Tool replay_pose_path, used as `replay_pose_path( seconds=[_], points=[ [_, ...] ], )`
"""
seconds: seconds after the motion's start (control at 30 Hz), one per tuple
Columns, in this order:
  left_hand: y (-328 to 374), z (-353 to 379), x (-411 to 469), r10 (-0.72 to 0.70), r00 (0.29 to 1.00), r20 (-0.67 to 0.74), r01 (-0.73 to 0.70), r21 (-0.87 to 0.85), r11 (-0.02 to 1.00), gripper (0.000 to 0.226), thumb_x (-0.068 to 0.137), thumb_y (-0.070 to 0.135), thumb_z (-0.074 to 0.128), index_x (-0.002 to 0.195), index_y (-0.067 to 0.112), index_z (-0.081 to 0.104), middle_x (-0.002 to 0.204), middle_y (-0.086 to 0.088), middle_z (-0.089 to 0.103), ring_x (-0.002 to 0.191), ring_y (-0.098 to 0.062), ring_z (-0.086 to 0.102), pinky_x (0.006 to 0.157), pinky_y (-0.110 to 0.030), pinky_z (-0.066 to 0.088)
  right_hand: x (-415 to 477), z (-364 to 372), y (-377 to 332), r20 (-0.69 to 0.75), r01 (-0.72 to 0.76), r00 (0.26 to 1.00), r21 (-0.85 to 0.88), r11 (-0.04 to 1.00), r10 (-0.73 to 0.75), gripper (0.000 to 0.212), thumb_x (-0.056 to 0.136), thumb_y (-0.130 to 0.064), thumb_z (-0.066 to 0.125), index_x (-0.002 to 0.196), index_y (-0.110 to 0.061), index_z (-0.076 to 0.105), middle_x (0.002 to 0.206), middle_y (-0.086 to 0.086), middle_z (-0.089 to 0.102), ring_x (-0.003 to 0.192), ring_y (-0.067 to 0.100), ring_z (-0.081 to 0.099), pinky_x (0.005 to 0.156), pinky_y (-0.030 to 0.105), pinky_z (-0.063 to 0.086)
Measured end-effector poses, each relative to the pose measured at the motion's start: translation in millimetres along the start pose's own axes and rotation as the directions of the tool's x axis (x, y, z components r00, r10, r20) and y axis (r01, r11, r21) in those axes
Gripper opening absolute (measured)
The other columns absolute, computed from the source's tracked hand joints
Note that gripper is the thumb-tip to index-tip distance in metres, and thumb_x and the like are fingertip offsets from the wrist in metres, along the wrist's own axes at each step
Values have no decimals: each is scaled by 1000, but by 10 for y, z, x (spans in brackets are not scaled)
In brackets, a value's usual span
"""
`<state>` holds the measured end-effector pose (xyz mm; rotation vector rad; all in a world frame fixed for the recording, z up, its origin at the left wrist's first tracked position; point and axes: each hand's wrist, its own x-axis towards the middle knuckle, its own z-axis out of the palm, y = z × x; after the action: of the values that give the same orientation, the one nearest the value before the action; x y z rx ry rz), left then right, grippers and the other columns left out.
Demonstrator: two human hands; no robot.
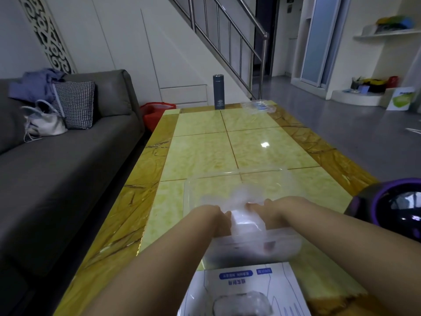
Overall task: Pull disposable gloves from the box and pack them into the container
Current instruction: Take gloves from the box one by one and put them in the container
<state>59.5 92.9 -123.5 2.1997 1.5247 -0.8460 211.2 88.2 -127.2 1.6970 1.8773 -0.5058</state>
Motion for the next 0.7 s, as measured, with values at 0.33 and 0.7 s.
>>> replay_pose_path(
  seconds=[0.33,0.7],
  points=[
    [-269,-316,-745,167,956,-242,-235,-288,929,59,96,39,50,147,17,32,147,-2,43,113,-20,61,105,-36,40,-164,-52,-68,6,-33,999,57,998,33,108,75,-33,78,153,-27,3,157,12,18,137,36,30,106,45,35],
    [-672,351,-1220,-240,707,-666,-361,-631,687,39,95,26,54,134,20,52,133,1,55,113,-15,56,87,-25,41,-1218,-260,-169,-523,124,849,55,991,-77,36,91,-33,61,125,-24,60,137,-2,52,122,20,50,97,34,43]
  ],
)
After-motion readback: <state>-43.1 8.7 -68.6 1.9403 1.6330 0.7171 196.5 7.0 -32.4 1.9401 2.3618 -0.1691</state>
